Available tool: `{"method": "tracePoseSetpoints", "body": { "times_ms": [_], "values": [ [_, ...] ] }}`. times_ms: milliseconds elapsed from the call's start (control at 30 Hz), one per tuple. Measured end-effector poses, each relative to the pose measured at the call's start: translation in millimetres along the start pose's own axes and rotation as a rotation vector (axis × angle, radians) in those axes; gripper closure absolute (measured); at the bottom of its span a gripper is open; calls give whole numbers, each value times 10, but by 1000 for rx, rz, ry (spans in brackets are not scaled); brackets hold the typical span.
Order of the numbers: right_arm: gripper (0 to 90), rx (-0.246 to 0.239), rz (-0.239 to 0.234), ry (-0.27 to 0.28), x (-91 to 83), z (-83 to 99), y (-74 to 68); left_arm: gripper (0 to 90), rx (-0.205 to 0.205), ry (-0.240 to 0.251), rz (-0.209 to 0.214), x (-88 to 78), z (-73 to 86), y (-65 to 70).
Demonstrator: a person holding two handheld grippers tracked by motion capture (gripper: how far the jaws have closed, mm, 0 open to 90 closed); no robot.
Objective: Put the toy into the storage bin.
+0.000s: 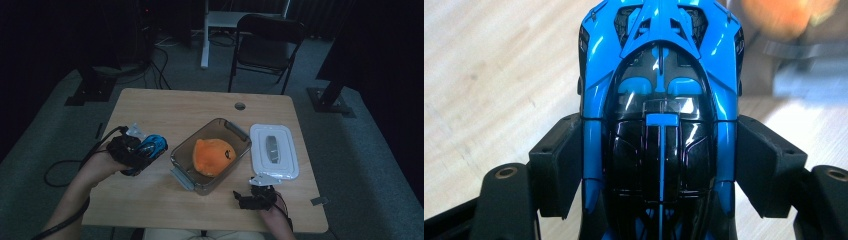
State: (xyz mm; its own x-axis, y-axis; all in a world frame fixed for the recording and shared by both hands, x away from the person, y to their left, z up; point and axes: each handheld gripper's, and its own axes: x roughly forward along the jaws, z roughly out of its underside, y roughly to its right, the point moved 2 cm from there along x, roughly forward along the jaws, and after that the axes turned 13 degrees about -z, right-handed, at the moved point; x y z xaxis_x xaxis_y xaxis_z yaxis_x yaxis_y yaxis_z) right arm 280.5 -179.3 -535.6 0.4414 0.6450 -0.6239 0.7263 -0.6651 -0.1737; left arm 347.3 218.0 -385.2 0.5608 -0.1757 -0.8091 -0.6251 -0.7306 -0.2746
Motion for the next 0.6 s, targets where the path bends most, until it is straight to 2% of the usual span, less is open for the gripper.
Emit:
{"method": "tracePoseSetpoints", "body": {
  "times_ms": [33, 133, 233, 267, 300, 433, 600],
  "values": [
    [126, 5, 2, -3, -3, 18, 8, 287, 19, 1, 1, -20, -48, 11],
    [132, 11, 5, -24, -1, 47, 14, 287, 40, 13, -5, -74, -188, 44],
    [132, 7, 11, -19, -2, 45, 11, 287, 54, 20, -7, -111, -324, 67],
    [132, 10, 8, -19, -1, 45, 15, 287, 54, 20, -7, -111, -324, 67],
    [132, 11, 6, -16, -3, 45, 17, 287, 75, 16, -11, -120, -418, 87],
    [132, 17, 6, -5, -23, 51, 34, 287, 81, 24, -7, -126, -624, 142],
    [132, 18, 13, 2, -50, 65, 53, 287, 112, 24, 15, -74, -866, 267]
  ]
}}
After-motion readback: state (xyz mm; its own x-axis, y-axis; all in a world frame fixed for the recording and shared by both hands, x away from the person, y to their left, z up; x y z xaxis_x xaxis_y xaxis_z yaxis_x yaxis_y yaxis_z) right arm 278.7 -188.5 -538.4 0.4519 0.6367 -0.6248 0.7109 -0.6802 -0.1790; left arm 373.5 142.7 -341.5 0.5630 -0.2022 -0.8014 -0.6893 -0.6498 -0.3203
